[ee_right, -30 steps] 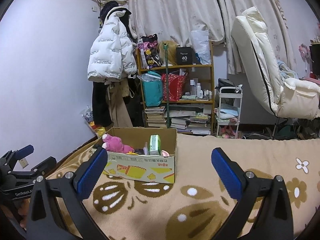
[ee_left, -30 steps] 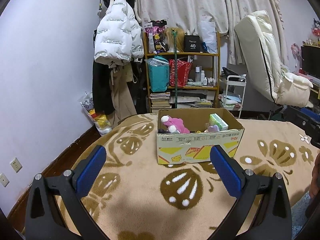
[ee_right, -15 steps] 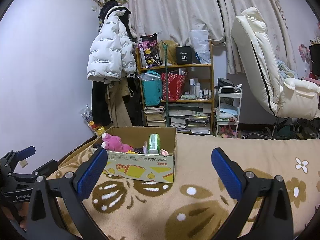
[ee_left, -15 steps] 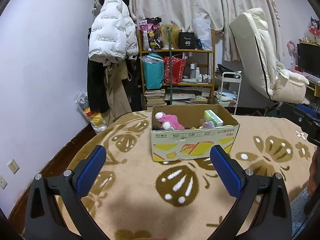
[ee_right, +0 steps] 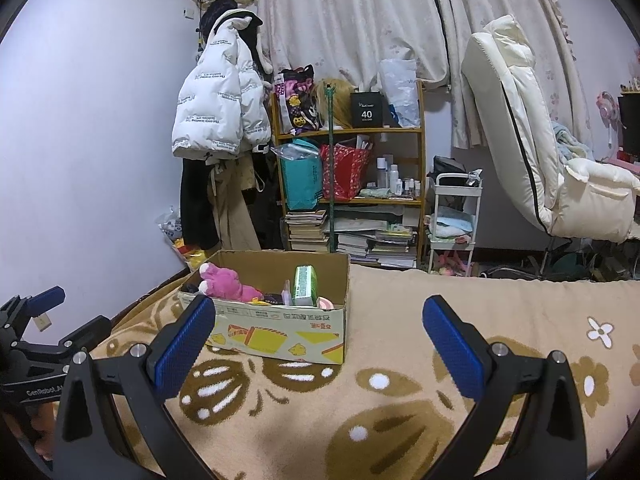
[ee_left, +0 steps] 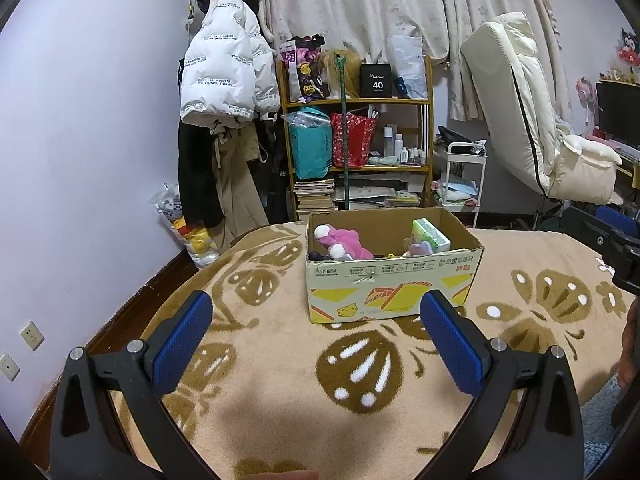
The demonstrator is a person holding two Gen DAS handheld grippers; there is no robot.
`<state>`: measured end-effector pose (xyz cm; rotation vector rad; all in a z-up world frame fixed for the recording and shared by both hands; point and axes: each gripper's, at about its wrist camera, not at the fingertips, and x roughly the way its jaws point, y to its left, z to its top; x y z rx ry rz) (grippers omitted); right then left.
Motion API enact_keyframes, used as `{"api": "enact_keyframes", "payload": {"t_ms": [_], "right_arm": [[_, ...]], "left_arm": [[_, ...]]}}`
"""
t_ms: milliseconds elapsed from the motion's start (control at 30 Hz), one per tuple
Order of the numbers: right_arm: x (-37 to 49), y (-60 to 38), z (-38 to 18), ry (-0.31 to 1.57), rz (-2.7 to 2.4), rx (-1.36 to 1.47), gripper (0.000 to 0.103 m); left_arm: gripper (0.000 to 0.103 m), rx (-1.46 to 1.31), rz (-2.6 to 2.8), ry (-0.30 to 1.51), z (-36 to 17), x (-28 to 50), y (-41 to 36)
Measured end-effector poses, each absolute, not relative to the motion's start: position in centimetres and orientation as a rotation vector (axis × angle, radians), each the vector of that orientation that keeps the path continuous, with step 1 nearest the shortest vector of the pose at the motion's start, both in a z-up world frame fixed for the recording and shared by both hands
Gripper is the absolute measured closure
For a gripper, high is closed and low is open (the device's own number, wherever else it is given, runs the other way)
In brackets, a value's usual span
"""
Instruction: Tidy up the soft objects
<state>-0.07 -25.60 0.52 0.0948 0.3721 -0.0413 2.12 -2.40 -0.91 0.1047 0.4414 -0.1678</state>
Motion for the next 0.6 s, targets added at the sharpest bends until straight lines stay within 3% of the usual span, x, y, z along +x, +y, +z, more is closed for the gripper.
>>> {"api": "enact_keyframes", "payload": {"t_ms": [600], "right_arm": [[-0.32,-26.49,0.45,0.384,-0.043,0.090,0.000]], "left_arm": [[0.001,0.112,-0.170,0.435,-1.03,2.11,-2.18]]}}
